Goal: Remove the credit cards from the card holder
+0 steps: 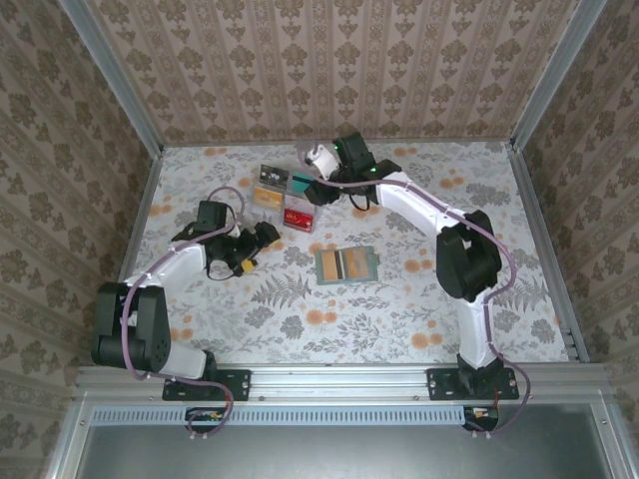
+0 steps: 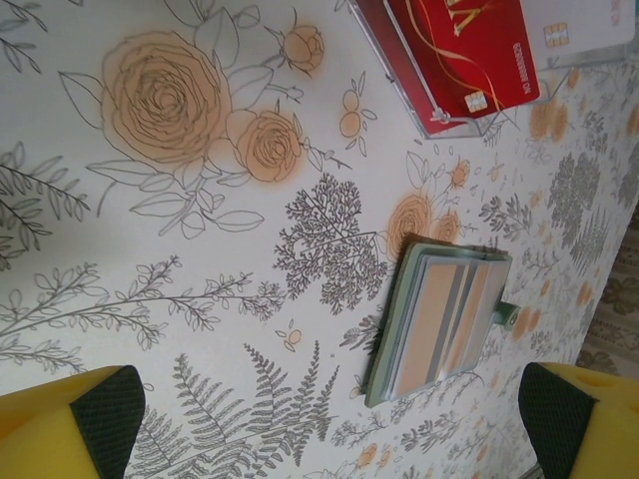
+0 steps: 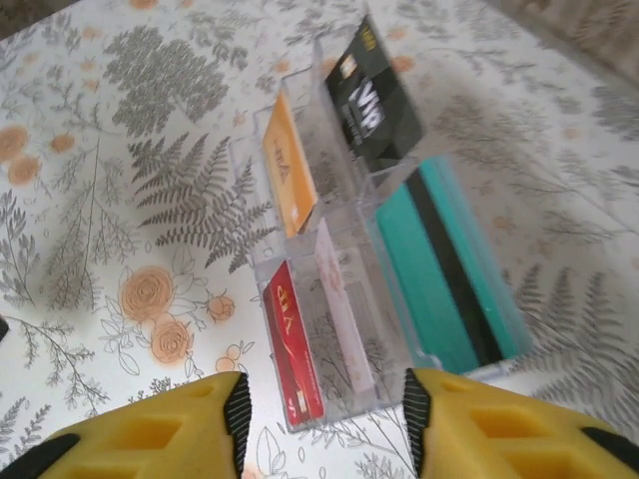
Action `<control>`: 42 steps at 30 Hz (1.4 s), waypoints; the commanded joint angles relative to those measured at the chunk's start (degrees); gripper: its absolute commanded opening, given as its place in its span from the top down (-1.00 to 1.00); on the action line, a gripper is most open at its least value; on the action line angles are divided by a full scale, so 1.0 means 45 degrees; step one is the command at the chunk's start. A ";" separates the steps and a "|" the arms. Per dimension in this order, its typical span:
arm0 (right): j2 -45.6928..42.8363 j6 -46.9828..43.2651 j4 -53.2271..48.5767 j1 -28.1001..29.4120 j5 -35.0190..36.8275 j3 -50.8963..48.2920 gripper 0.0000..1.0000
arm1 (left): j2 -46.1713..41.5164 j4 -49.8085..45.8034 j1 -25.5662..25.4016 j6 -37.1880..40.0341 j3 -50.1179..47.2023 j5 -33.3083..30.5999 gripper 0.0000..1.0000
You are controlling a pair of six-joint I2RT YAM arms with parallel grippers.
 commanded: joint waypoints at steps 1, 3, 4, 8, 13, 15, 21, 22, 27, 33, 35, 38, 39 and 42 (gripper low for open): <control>-0.1399 0.3246 -0.1231 -0.0010 0.1792 -0.1076 -0.06 | -0.0006 -0.0450 -0.0319 0.0425 0.0498 -0.0446 -1.00; -0.2353 0.4499 -0.1271 0.0000 0.2111 -0.2470 -0.09 | -0.0123 -0.0554 -0.0416 0.0387 0.0544 -0.0698 -1.00; -0.2793 0.4991 -0.1207 -0.0012 0.2120 -0.3144 -0.12 | -0.0205 -0.0561 -0.0430 0.0411 0.0541 -0.0786 -1.00; -0.4281 0.6694 -0.1665 -0.0032 0.1836 -0.5348 -0.17 | -0.0482 -0.0846 -0.0540 0.0610 0.0710 -0.1220 -1.00; -0.5197 0.8528 -0.0735 -0.0013 0.0075 -0.7709 -0.16 | -0.0510 -0.0885 -0.0895 0.0672 0.0971 -0.1570 -1.00; -0.5112 0.9547 -0.0790 -0.0030 0.0082 -0.8111 -0.16 | -0.0396 -0.0888 -0.1132 0.0640 0.1138 -0.1708 -1.00; -0.4362 1.1324 0.1119 0.0008 -0.1094 -0.9079 -0.03 | 0.0191 -0.0318 -0.1880 -0.0077 0.1298 -0.1457 -0.88; -0.4180 1.1447 0.1265 -0.0002 -0.1267 -0.9081 0.00 | 0.0294 -0.0211 -0.2006 -0.0214 0.1324 -0.1387 -0.87; -0.3240 1.1667 0.2125 0.0009 -0.2114 -0.9058 0.14 | 0.1016 -0.0039 -0.2890 -0.0538 0.1785 -0.1423 -0.78; -0.2420 1.1580 0.2278 -0.0069 -0.2027 -0.8847 0.30 | 0.2250 0.0317 -0.3855 -0.0953 0.2336 -0.1391 -0.44; -0.2306 1.1539 0.2295 -0.0097 -0.1976 -0.8871 0.34 | 0.2590 0.0473 -0.4021 -0.1079 0.2479 -0.1329 -0.31; -0.2125 1.1516 0.2438 -0.0149 -0.2014 -0.8939 0.39 | 0.3104 0.0538 -0.4274 -0.1181 0.2777 -0.1267 -0.10; -0.2070 1.1463 0.2421 -0.0167 -0.2043 -0.8935 0.42 | 0.3297 0.0548 -0.4370 -0.1200 0.2926 -0.1254 -0.05; -0.1933 1.1289 0.2344 -0.0188 -0.2040 -0.8896 0.47 | 0.3712 0.0611 -0.4728 -0.1236 0.3263 -0.1328 0.05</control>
